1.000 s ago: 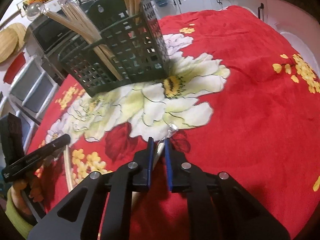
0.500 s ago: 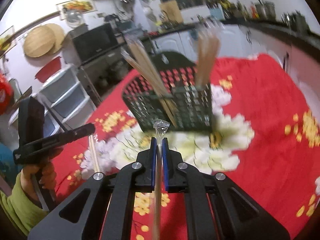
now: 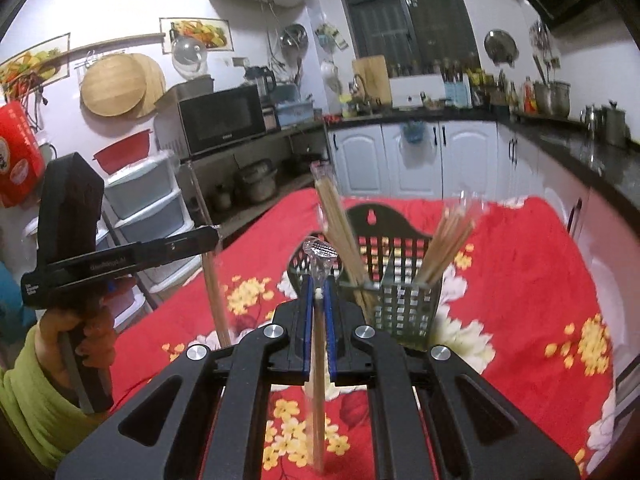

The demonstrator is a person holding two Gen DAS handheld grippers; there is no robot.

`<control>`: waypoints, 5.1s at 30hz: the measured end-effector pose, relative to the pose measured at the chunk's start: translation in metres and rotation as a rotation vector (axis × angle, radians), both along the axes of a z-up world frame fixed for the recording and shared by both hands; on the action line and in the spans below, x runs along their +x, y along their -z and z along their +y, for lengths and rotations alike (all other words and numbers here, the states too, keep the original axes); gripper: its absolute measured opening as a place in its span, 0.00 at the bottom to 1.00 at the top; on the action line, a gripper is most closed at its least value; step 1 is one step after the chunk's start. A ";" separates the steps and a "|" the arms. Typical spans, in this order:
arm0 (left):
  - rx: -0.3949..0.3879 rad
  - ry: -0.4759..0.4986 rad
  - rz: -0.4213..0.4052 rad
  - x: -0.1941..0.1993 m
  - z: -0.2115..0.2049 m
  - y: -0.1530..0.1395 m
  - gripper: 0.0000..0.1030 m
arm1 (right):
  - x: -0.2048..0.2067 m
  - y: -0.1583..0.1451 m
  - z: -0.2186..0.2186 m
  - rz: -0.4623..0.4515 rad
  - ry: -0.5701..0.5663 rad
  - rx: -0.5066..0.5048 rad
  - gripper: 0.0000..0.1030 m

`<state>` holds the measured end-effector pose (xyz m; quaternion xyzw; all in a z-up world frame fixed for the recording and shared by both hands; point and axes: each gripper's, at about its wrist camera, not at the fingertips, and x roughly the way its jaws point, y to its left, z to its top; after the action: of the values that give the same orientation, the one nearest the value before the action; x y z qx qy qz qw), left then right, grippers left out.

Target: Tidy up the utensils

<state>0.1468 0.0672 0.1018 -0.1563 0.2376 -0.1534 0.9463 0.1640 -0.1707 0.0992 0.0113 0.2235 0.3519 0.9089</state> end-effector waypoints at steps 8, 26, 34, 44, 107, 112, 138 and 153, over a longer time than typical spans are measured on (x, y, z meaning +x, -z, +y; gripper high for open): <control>0.027 0.015 -0.077 0.004 -0.011 -0.030 0.00 | 0.003 -0.026 -0.004 -0.091 0.023 0.030 0.06; 0.043 0.005 -0.196 0.038 -0.024 -0.082 0.00 | 0.018 -0.082 -0.010 -0.230 0.093 0.081 0.06; 0.056 -0.085 -0.258 0.061 -0.017 -0.097 0.00 | 0.047 -0.098 -0.007 -0.313 0.174 0.083 0.06; 0.036 -0.138 -0.306 0.088 -0.006 -0.105 0.00 | 0.077 -0.102 -0.008 -0.333 0.227 0.087 0.06; 0.085 -0.206 -0.139 0.016 -0.007 -0.049 0.90 | 0.014 -0.048 -0.043 -0.266 0.225 0.051 0.89; 0.129 -0.217 -0.101 0.003 -0.016 -0.030 0.90 | 0.005 -0.034 -0.048 -0.242 0.227 0.043 0.91; 0.257 -0.280 0.086 -0.040 -0.048 0.082 0.90 | -0.039 0.063 -0.041 -0.112 0.229 -0.080 0.94; 0.253 -0.295 -0.025 -0.058 -0.059 0.101 0.90 | -0.065 0.092 -0.047 -0.256 0.314 -0.040 0.94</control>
<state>0.0891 0.0080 0.0004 -0.0675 0.2178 0.0161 0.9735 0.0993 -0.2173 0.0071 -0.0169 0.1085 0.2000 0.9736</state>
